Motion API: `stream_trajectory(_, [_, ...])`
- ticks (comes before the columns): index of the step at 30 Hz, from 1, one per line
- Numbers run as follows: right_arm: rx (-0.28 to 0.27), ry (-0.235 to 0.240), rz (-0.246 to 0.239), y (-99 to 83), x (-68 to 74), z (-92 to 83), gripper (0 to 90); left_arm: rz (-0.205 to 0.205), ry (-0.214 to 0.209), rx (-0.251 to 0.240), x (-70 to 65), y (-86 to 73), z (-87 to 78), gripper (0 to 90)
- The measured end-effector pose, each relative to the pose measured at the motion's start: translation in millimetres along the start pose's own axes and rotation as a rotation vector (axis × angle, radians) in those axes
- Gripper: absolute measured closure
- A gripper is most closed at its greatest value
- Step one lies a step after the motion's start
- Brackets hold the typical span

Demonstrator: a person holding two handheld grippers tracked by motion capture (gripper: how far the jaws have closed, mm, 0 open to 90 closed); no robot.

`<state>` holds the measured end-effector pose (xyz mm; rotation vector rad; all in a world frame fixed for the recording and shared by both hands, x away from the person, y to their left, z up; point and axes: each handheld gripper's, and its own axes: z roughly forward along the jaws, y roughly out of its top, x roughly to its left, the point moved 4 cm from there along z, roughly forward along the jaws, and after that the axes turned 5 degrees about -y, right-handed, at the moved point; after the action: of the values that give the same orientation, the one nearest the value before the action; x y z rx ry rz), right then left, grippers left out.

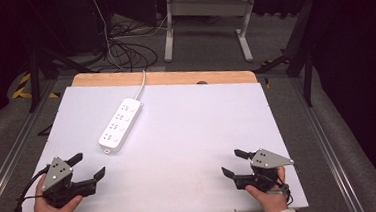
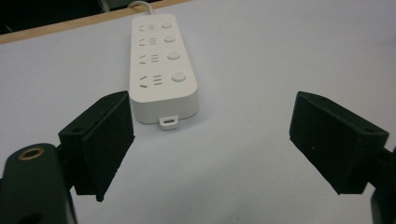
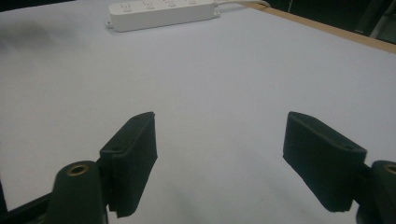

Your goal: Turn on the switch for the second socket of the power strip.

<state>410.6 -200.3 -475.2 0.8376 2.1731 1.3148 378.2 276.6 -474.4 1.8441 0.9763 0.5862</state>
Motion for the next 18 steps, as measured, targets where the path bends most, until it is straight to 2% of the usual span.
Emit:
stream_trajectory(8, [-0.001, -0.005, -0.003, -0.4, 0.1, -0.4, 26.5, 0.000, -0.020, 0.005, -1.5, 2.3, -1.2, 16.0])
stream_trajectory(14, [-0.003, -0.003, -0.005, -0.4, 0.4, -0.3, 26.7, 0.046, 0.014, 0.000, -2.7, 3.4, -3.0, 16.0])
stream_trajectory(18, [-0.006, -0.002, -0.005, -0.2, 0.5, -0.5, 26.7, 0.036, 0.010, -0.008, -3.1, 3.8, -4.0, 16.0])
